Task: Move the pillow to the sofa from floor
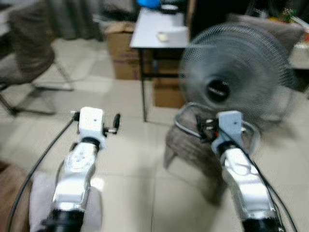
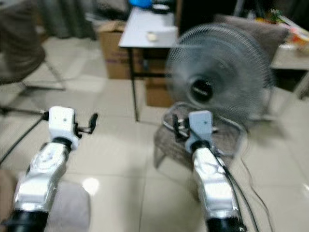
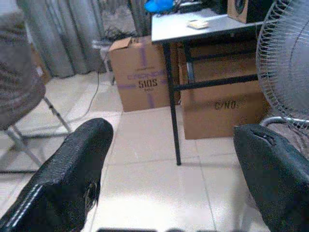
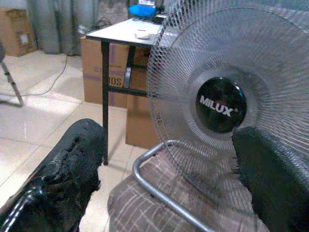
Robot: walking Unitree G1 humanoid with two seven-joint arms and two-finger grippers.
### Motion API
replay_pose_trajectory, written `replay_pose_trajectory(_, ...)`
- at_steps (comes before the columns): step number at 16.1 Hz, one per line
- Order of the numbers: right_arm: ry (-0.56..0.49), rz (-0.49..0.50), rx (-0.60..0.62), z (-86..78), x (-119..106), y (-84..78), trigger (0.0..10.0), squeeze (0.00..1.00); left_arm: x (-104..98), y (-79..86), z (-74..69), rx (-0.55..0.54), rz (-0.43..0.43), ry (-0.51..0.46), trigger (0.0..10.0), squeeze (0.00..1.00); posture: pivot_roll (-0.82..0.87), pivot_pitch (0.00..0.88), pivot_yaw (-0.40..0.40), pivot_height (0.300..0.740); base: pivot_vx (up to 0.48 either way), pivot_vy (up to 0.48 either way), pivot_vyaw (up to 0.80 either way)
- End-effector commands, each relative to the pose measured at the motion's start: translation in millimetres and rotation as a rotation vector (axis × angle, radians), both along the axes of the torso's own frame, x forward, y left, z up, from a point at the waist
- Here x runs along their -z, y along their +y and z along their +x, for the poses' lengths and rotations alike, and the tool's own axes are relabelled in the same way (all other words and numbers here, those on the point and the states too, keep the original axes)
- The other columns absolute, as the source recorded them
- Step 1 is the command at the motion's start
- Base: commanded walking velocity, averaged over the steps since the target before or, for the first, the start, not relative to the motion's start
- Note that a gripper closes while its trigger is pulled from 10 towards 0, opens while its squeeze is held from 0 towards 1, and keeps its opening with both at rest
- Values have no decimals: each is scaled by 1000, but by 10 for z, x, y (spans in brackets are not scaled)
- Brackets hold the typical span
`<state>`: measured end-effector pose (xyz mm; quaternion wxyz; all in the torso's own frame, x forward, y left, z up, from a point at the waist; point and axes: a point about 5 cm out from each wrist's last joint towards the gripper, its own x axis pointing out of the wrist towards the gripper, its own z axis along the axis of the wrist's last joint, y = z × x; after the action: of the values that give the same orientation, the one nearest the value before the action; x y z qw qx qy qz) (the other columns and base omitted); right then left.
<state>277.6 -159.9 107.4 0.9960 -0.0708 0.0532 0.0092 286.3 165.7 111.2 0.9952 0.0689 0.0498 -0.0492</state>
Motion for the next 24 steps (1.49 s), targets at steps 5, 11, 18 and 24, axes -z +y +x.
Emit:
replay_pose_trajectory(5,1,13,2,1,-14,26,10000,0,-53,72,25,-5,30,-16,10000,1000,-55,0,37,740,365,0,0)
replay_pose_trajectory(11,5,-24,-17,36,-49,-64,10000,0,28,100,-9,-26,26,2,10000,1000,-77,0,0,740,358,0,0)
replay_pose_trajectory(18,4,-57,-90,39,-79,-6,10000,0,64,83,-65,-56,3,4,10000,1000,-79,0,-14,740,244,0,229)
replay_pose_trajectory(24,10,-54,-75,24,-72,-33,10000,0,81,58,-93,-53,3,8,10000,1000,-82,0,-17,740,0,0,800)
